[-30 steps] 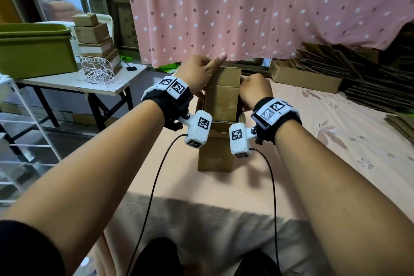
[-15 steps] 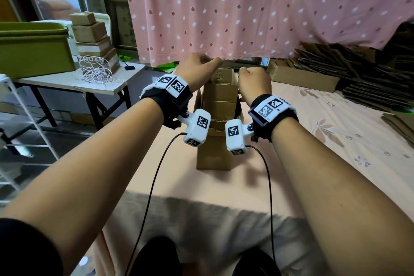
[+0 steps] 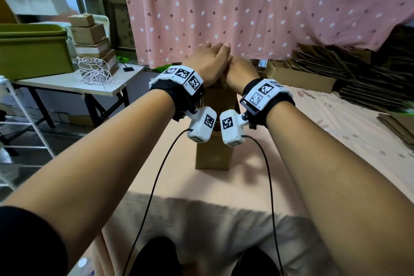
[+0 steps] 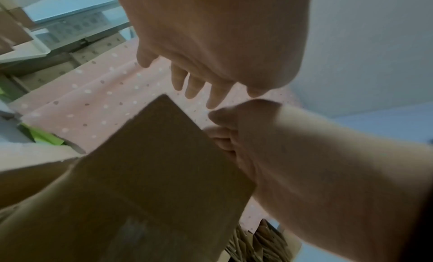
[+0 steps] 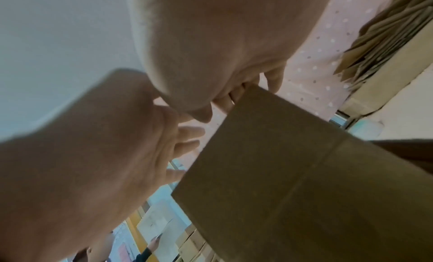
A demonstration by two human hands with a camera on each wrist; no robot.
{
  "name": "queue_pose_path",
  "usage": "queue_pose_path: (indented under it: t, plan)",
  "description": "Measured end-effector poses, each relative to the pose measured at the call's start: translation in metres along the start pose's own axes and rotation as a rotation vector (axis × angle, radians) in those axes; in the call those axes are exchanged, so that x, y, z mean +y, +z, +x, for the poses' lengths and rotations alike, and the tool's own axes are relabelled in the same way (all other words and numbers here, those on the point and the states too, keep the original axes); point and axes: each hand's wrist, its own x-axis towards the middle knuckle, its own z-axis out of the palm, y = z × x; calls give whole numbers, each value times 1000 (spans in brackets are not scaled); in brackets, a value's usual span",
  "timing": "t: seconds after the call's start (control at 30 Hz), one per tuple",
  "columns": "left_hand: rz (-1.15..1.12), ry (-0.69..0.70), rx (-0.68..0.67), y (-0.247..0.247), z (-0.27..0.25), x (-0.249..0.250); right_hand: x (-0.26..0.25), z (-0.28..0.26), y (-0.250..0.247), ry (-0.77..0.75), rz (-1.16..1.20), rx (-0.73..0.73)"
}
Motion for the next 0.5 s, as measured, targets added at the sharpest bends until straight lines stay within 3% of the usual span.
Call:
queue_pose_path:
  t: [0.1,0.3,0.5]
  plan:
    - [101,-9,-49,5,1,7,0,8,4,-53,-149,-99]
    - [84,-21,-147,17,-1,1,11,17,18,-86,-260,-231]
    - [62,-69,-195,31,-4,-9,33,19,35,-195,-391,-278]
